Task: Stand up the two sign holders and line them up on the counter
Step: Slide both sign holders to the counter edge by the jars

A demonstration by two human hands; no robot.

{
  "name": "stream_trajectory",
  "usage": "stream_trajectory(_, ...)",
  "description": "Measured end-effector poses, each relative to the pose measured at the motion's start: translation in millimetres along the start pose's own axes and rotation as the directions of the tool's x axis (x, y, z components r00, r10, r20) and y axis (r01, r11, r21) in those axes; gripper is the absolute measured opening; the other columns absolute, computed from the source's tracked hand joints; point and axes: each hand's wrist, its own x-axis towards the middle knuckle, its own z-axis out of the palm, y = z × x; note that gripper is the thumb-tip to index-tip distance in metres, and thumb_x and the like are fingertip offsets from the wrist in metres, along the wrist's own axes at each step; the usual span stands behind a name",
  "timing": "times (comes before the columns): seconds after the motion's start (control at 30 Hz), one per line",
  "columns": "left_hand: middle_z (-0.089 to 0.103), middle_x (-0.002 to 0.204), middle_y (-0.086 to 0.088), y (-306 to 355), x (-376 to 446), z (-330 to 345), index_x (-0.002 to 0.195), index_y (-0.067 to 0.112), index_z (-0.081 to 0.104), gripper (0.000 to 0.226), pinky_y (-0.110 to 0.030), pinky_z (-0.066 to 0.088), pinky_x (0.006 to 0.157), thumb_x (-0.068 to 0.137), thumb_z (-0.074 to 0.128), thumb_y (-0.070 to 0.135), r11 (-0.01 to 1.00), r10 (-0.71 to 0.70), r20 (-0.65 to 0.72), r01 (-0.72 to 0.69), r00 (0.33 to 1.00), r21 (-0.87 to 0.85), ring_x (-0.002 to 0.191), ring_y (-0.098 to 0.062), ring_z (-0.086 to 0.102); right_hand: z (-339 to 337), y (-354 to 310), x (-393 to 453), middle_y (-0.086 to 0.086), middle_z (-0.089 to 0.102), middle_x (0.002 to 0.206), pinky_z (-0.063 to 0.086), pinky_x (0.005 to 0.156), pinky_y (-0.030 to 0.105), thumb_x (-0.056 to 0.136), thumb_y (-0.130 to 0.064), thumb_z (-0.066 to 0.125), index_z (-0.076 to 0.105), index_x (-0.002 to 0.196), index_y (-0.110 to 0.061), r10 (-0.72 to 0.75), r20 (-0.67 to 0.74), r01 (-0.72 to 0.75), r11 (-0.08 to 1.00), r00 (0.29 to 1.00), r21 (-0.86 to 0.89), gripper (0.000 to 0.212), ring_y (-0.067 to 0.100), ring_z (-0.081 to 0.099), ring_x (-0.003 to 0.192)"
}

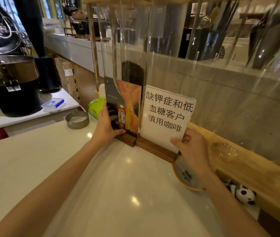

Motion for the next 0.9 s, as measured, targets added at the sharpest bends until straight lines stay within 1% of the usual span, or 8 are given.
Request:
stream_trajectory(0.13, 0.038, 0.143, -0.011, 2.9, 0.9, 4.4, 0.142, 0.021, 0.003, 0.113, -0.04, 0.034, 0.105, 0.059, 0.08, 0.015, 1.0, 0.002, 0.017, -0.002, 1.0, -0.013, 0.129, -0.025, 0.038, 1.9, 2.7, -1.9, 0.006, 0.07, 0.105, 0.055, 0.072, 0.031, 0.073, -0.009, 0.069, 0.063, 0.099, -0.013, 0.008, -0.027, -0.008, 1.0, 1.0, 0.0, 0.027, 0.015, 0.064, 0.089)
stream_trajectory(0.3, 0.042, 0.14, -0.011, 9.6, 0.4, 10.0, 0.139, 0.019, 0.016, 0.098, -0.041, 0.035, 0.105, 0.063, 0.077, 0.017, 0.998, 0.045, -0.015, -0.044, 0.999, 0.054, 0.128, -0.026, 0.04, 1.8, 3.6, -1.0, 0.005, 0.07, 0.104, 0.054, 0.07, 0.027, 0.073, -0.011, 0.07, 0.063, 0.099, -0.014, 0.001, -0.043, -0.002, 1.0, 0.999, -0.022, 0.027, 0.013, 0.064, 0.088)
stream_trajectory(0.37, 0.043, 0.139, -0.011, 11.0, 1.5, 11.5, 0.139, 0.017, 0.018, 0.096, -0.043, 0.035, 0.106, 0.064, 0.077, 0.017, 0.997, 0.048, -0.02, -0.047, 0.999, 0.066, 0.128, -0.027, 0.039, 2.6, 2.9, -1.9, 0.005, 0.07, 0.104, 0.054, 0.07, 0.027, 0.073, -0.011, 0.07, 0.063, 0.1, -0.014, -0.003, -0.05, 0.002, 1.0, 0.999, -0.022, 0.028, 0.014, 0.064, 0.089)
stream_trajectory(0.5, 0.043, 0.14, -0.012, 12.9, 3.0, 14.2, 0.138, 0.014, 0.02, 0.093, -0.047, 0.034, 0.107, 0.064, 0.077, 0.017, 0.996, 0.047, -0.019, -0.046, 0.999, 0.073, 0.128, -0.028, 0.039, 3.8, 1.5, -3.6, 0.005, 0.069, 0.108, 0.051, 0.064, 0.018, 0.074, -0.012, 0.069, 0.063, 0.101, -0.014, -0.012, -0.067, 0.009, 0.999, 0.998, -0.043, 0.027, 0.014, 0.064, 0.092)
stream_trajectory(0.63, 0.044, 0.139, -0.012, 15.3, 3.9, 17.0, 0.137, 0.015, 0.021, 0.091, -0.048, 0.035, 0.106, 0.065, 0.076, 0.016, 0.997, 0.057, -0.011, -0.056, 0.998, 0.049, 0.127, -0.028, 0.04, 2.3, 0.2, -2.6, 0.006, 0.067, 0.113, 0.053, 0.069, 0.023, 0.076, -0.014, 0.068, 0.062, 0.104, -0.012, -0.008, -0.047, 0.004, 0.997, 0.999, -0.078, 0.029, 0.018, 0.063, 0.098)
stream_trajectory(0.73, 0.041, 0.141, -0.012, 16.5, 4.1, 20.9, 0.139, 0.017, 0.018, 0.091, -0.05, 0.035, 0.106, 0.068, 0.074, 0.016, 0.999, 0.012, 0.0, -0.012, 1.0, 0.041, 0.129, -0.029, 0.038, 0.6, -0.7, -1.4, 0.007, 0.066, 0.115, 0.052, 0.065, 0.02, 0.076, -0.014, 0.067, 0.061, 0.105, -0.011, -0.012, -0.025, 0.01, 0.995, 1.0, -0.095, 0.029, 0.02, 0.063, 0.098)
stream_trajectory(0.83, 0.04, 0.141, -0.013, 16.7, 2.8, 23.1, 0.138, 0.017, 0.019, 0.087, -0.05, 0.036, 0.105, 0.069, 0.073, 0.015, 0.999, -0.004, 0.001, 0.004, 1.0, 0.039, 0.129, -0.03, 0.039, -3.1, -3.3, 1.1, 0.005, 0.067, 0.112, 0.051, 0.066, 0.022, 0.076, -0.015, 0.067, 0.061, 0.106, -0.012, -0.016, 0.01, 0.017, 0.991, 1.0, -0.132, 0.03, 0.018, 0.063, 0.093)
stream_trajectory(0.9, 0.037, 0.143, -0.013, 16.2, 2.2, 24.3, 0.138, 0.018, 0.019, 0.086, -0.05, 0.036, 0.106, 0.071, 0.071, 0.015, 0.999, -0.027, 0.006, 0.027, 1.0, 0.046, 0.13, -0.03, 0.037, -6.2, -6.6, 3.6, 0.005, 0.067, 0.111, 0.048, 0.066, 0.02, 0.076, -0.014, 0.068, 0.06, 0.107, -0.012, -0.011, 0.041, 0.017, 0.989, 0.999, -0.144, 0.033, 0.018, 0.062, 0.094)
